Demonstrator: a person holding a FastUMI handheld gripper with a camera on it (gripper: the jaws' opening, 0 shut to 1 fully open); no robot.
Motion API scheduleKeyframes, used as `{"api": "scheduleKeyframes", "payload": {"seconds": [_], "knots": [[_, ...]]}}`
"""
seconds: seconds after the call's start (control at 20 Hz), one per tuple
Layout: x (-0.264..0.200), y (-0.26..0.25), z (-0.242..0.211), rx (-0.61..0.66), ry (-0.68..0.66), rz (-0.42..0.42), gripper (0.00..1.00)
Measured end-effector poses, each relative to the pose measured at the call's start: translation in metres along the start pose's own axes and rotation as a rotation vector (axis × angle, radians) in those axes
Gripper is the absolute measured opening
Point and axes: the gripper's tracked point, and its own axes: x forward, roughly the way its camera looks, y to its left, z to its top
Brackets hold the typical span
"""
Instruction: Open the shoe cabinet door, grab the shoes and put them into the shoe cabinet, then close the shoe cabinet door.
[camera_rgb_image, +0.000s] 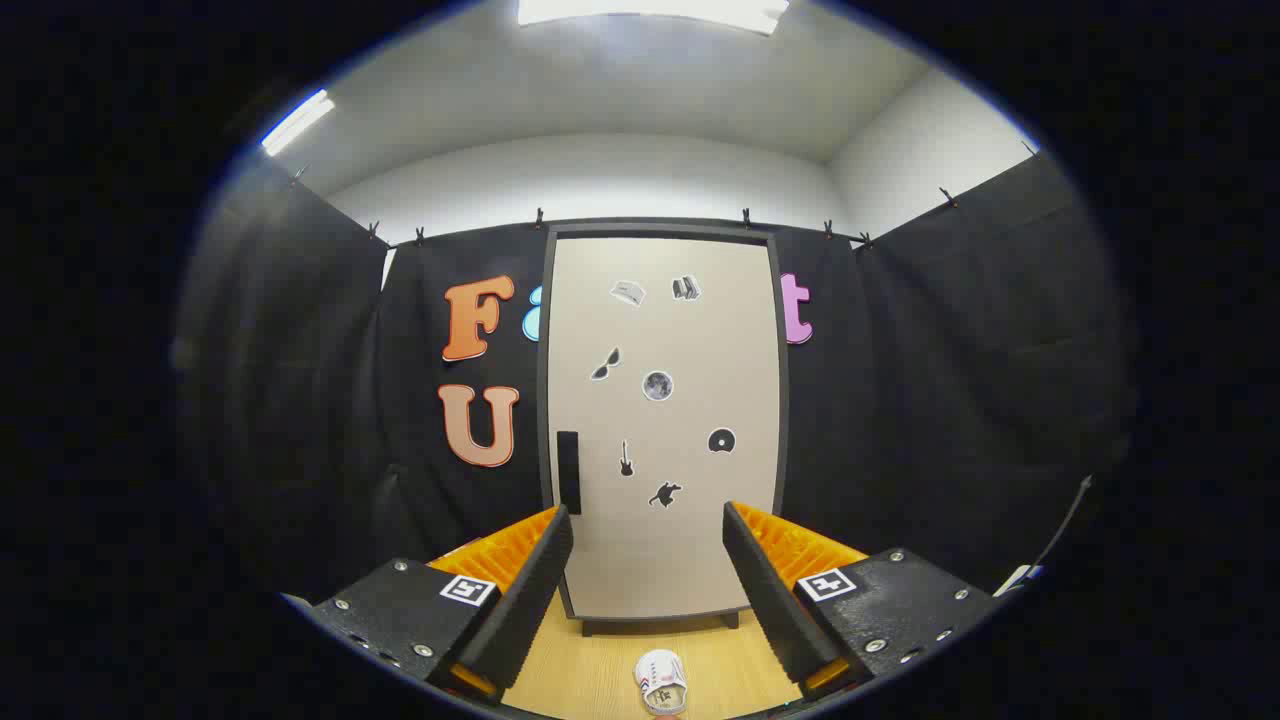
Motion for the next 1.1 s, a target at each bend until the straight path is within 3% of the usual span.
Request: {"api": "scheduleKeyframes", "payload": {"seconds": [1.1], "knots": [[0.014, 0.004, -0.007, 0.018, 0.024, 0.009, 0.94]]}}
